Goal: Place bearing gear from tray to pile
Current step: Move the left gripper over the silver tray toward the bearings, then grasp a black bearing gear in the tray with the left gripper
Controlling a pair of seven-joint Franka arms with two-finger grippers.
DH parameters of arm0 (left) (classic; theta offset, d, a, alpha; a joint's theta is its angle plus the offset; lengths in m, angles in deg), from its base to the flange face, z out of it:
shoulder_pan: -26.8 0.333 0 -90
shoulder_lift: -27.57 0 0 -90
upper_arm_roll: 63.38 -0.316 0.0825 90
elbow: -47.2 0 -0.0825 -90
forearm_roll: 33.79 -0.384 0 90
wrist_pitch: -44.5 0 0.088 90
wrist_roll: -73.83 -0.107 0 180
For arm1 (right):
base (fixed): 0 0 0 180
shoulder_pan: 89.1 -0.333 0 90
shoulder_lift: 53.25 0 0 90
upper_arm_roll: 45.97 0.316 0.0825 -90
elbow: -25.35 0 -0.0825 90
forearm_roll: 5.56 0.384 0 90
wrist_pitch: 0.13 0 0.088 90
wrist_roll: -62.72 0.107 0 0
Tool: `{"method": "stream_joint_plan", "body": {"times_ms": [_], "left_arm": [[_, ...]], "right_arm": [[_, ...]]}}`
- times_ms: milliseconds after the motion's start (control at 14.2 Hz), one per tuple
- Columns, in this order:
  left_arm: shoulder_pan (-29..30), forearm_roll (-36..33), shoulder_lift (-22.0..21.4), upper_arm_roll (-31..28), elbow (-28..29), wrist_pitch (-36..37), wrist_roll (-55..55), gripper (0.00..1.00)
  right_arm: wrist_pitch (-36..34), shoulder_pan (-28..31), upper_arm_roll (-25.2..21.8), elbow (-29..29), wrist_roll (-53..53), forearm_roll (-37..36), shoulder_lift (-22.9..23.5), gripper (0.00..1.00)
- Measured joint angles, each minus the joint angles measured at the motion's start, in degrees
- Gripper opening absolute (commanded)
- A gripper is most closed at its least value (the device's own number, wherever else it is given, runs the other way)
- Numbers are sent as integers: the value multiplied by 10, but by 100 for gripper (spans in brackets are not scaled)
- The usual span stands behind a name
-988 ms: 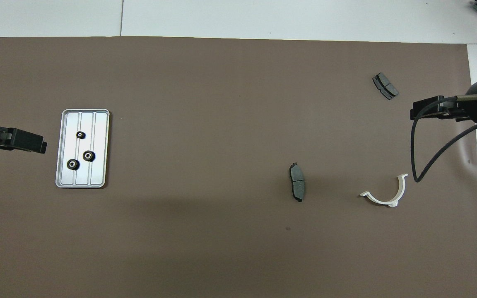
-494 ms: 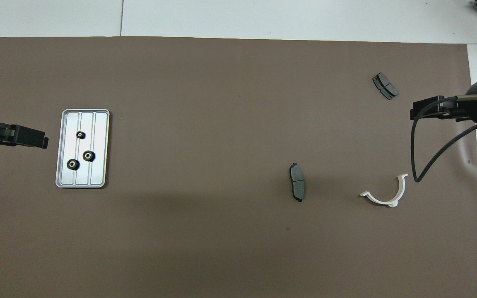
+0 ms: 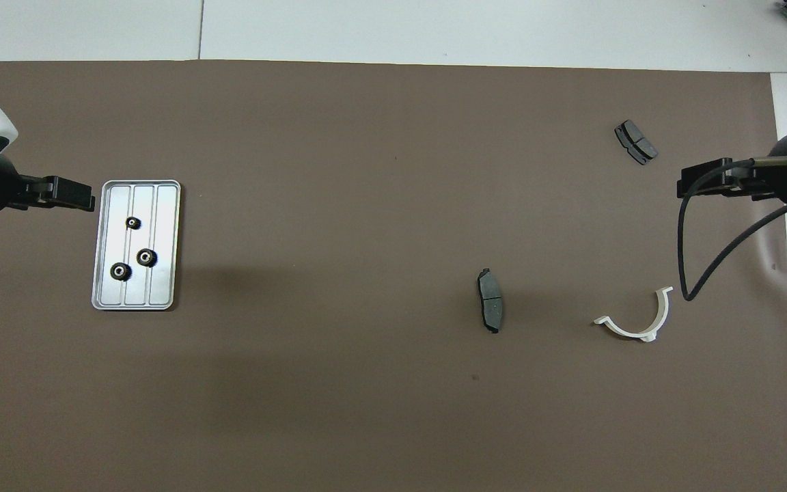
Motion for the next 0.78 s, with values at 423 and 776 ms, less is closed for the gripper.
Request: {"method": "stream_joint_plan", "body": {"times_ms": [423, 776], "left_arm": [[14, 0, 69, 1, 92, -213, 10, 100], [12, 0, 103, 3, 142, -294, 26, 67]], "right_arm": [[0, 0, 0, 0, 0, 0, 0, 100], [0, 0, 0, 0, 0, 0, 0, 100]]}}
